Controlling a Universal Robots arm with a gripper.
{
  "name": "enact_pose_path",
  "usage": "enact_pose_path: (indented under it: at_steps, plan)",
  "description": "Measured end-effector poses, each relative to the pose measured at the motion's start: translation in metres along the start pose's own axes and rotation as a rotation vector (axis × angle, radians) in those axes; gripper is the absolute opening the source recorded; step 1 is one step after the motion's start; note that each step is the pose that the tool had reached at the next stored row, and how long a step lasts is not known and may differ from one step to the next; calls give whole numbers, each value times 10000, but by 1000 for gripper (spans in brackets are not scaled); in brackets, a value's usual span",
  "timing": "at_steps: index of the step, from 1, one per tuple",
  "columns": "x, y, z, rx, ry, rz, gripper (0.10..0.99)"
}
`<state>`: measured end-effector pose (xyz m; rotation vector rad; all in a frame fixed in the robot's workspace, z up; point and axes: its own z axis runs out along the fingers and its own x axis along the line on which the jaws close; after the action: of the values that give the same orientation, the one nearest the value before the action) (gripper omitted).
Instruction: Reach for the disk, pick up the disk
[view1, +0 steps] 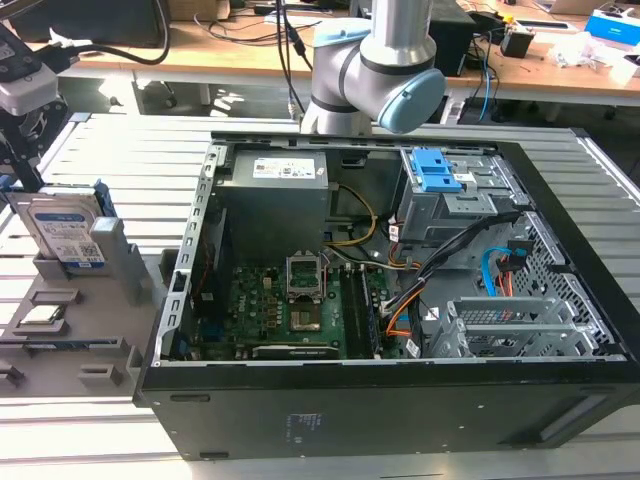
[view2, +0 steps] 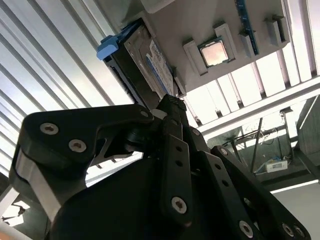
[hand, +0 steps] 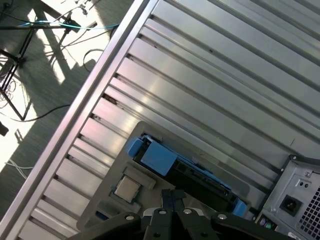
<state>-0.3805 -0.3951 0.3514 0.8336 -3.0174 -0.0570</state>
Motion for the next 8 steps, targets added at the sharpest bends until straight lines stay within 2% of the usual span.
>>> enact_pose_path:
  at_steps: [8]
  plan:
    - [0, 0, 0, 1, 11, -271, 106]
